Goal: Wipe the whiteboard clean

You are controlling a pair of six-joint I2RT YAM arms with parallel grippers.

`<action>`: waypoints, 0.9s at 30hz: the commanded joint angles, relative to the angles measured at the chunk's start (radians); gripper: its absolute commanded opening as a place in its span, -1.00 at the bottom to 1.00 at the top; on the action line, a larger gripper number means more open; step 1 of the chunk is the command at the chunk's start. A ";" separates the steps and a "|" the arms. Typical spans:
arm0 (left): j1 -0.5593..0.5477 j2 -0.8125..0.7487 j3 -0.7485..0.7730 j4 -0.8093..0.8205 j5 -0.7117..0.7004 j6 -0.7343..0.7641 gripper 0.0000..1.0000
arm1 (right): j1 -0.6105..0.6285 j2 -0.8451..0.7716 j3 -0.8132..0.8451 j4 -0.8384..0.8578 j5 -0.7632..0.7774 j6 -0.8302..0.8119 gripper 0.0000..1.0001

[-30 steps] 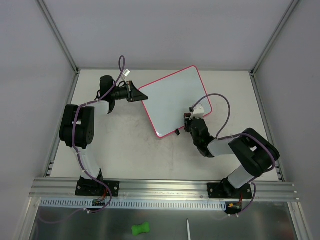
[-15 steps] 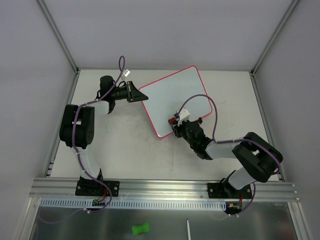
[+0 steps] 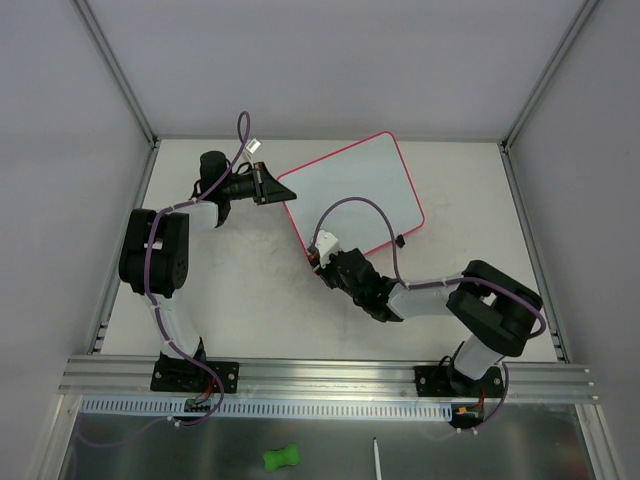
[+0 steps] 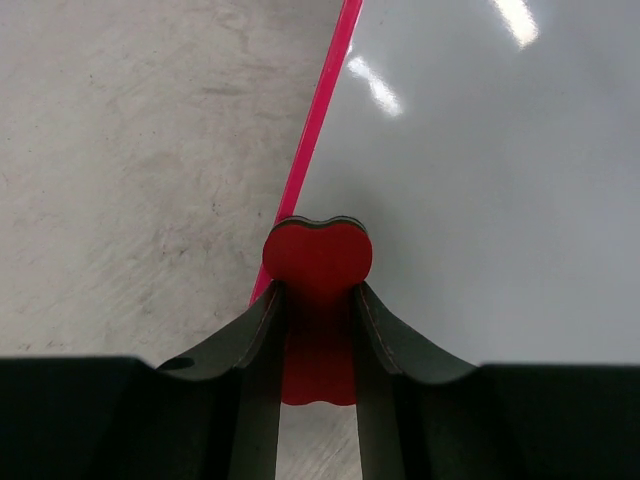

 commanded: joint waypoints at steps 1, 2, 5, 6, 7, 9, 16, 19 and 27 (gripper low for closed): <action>-0.015 -0.027 0.006 -0.051 0.040 0.037 -1.00 | 0.028 0.026 0.063 -0.063 0.114 -0.041 -0.99; -0.015 -0.026 0.006 -0.049 0.041 0.037 -1.00 | 0.030 0.031 0.077 -0.091 0.124 -0.040 -0.99; -0.015 -0.027 0.006 -0.051 0.040 0.039 -1.00 | 0.043 0.035 0.101 -0.173 0.177 -0.034 -0.99; -0.015 -0.027 0.006 -0.052 0.040 0.039 -1.00 | 0.046 0.035 0.113 -0.197 0.186 -0.034 -0.99; -0.015 -0.027 0.006 -0.052 0.040 0.039 -1.00 | 0.056 0.034 0.118 -0.217 0.204 -0.031 -0.99; -0.015 -0.030 0.006 -0.054 0.040 0.039 -1.00 | 0.062 0.031 0.123 -0.261 0.224 -0.024 -0.99; -0.015 -0.030 0.007 -0.060 0.040 0.042 -1.00 | 0.086 0.035 0.167 -0.419 0.264 0.040 -0.99; -0.015 -0.032 0.009 -0.068 0.038 0.046 -1.00 | 0.096 0.040 0.193 -0.490 0.286 0.060 -0.99; -0.015 -0.027 0.012 -0.075 0.034 0.048 -1.00 | 0.122 0.081 0.290 -0.728 0.310 0.155 -0.99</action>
